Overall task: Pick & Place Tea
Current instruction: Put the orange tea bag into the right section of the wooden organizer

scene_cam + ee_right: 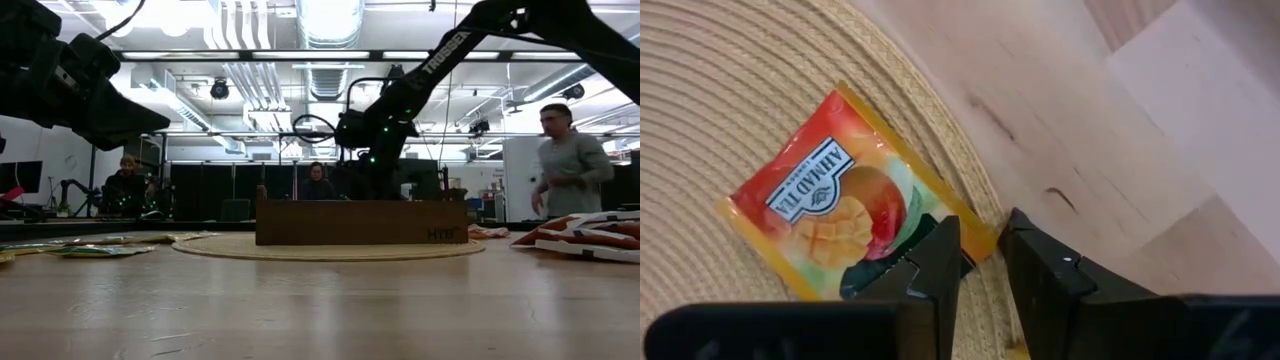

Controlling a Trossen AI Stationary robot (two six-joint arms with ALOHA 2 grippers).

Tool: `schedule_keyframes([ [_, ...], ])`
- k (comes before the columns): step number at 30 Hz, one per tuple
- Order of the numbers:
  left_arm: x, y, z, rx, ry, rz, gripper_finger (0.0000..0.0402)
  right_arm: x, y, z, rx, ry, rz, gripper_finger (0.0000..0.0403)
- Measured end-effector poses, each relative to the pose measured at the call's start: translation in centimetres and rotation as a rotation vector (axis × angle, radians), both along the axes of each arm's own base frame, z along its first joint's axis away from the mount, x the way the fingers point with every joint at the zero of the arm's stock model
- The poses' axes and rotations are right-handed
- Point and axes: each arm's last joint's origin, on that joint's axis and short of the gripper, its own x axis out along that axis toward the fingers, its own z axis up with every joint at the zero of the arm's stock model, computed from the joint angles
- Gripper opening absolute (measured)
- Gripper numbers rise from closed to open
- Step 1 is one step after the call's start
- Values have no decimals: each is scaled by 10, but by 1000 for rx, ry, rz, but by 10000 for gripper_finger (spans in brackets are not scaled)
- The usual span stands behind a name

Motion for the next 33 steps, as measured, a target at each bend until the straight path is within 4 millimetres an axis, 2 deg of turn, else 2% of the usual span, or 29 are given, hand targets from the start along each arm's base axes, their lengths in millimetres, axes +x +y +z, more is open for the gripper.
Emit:
schedule_keyframes([
  [13, 0, 0, 0, 0, 2, -1, 0, 3, 1, -2, -12, 24, 12, 80],
  [29, 0, 0, 0, 0, 2, 0, 0, 8, -2, 6, -48, 13, 64, 13],
  [33, 0, 0, 0, 0, 2, 0, 0, 9, -2, 8, -57, 13, 84, 9],
])
